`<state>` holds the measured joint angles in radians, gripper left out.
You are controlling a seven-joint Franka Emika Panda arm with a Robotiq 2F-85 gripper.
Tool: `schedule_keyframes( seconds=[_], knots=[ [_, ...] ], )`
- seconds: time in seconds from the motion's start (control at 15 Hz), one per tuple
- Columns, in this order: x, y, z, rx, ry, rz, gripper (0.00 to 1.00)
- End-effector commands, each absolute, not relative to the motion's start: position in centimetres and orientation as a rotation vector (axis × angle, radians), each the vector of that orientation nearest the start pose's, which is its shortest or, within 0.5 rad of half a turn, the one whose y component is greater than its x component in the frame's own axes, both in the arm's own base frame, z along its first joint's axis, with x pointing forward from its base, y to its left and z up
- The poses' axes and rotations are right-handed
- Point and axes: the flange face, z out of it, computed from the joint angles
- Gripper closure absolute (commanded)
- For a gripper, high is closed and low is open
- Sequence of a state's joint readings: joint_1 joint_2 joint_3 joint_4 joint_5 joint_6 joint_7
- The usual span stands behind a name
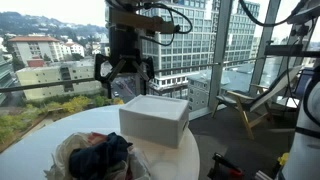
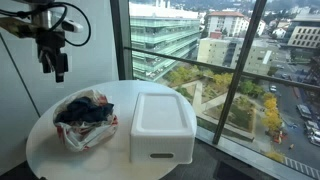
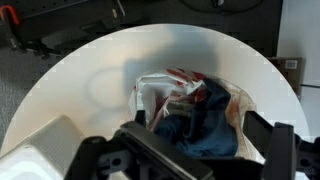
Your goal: Pick up all the items from the plastic bag and put them on the white basket
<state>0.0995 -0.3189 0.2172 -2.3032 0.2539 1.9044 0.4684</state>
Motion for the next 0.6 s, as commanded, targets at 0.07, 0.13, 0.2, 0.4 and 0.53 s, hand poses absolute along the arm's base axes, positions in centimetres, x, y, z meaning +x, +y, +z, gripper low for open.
schedule_keyframes(
  seconds=[0.07,0.13,0.2,0.4,0.53],
  knots=[
    [41.8,16.0,46.9,-2.982,0.386,0.200,0.00],
    [41.8,16.1,47.0,-2.981,0.386,0.196,0.00],
    [41.8,16.1,47.0,-2.981,0.385,0.194,0.00],
    [41.8,16.1,47.0,-2.981,0.385,0.194,0.00],
    [41.3,16.9,44.3,-3.017,0.376,0.157,0.00]
  ],
)
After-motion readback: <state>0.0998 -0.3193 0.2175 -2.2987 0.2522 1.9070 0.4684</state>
